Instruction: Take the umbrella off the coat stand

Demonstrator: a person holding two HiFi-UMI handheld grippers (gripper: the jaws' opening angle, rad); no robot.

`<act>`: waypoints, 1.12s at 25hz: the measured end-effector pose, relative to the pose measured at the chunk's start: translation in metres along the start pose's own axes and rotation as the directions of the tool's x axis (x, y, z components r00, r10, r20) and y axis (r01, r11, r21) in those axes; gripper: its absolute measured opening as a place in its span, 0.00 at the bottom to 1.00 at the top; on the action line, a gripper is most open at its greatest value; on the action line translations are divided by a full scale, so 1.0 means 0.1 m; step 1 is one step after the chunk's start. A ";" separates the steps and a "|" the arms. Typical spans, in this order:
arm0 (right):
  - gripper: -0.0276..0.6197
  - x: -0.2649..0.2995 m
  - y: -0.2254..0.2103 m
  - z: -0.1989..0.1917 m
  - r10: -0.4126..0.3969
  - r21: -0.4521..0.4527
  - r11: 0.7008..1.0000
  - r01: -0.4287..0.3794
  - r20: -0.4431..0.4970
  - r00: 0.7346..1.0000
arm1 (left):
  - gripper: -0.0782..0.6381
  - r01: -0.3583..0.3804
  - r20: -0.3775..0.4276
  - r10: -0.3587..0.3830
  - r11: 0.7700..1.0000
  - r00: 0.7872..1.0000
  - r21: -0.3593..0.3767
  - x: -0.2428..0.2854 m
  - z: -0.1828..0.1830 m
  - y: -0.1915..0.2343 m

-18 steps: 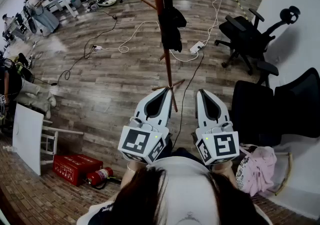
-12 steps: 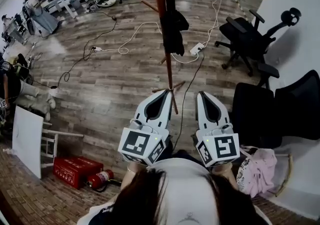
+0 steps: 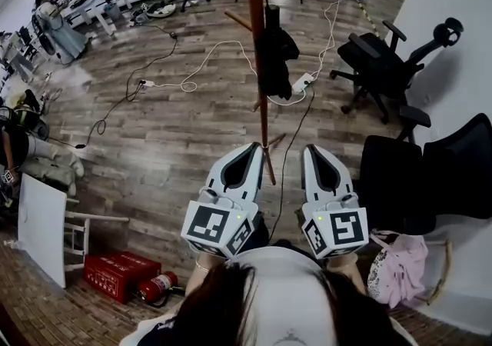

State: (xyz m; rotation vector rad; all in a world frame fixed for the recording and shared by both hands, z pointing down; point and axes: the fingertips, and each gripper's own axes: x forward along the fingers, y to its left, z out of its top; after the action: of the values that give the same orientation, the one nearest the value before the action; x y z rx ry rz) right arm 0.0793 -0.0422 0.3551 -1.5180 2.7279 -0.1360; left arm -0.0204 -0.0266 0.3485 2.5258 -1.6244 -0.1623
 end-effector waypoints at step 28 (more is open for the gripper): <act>0.10 0.61 0.27 0.16 -0.076 -0.058 0.995 0.077 0.019 0.997 | 0.12 0.078 0.000 -0.078 0.997 0.997 -0.025 0.07 0.12 0.74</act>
State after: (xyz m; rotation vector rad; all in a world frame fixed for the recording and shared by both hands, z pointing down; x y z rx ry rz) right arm 0.0246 -0.0811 0.3386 -1.6317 2.6848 -0.0437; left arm -0.0857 -0.0642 0.3492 2.5709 -1.5146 -0.1877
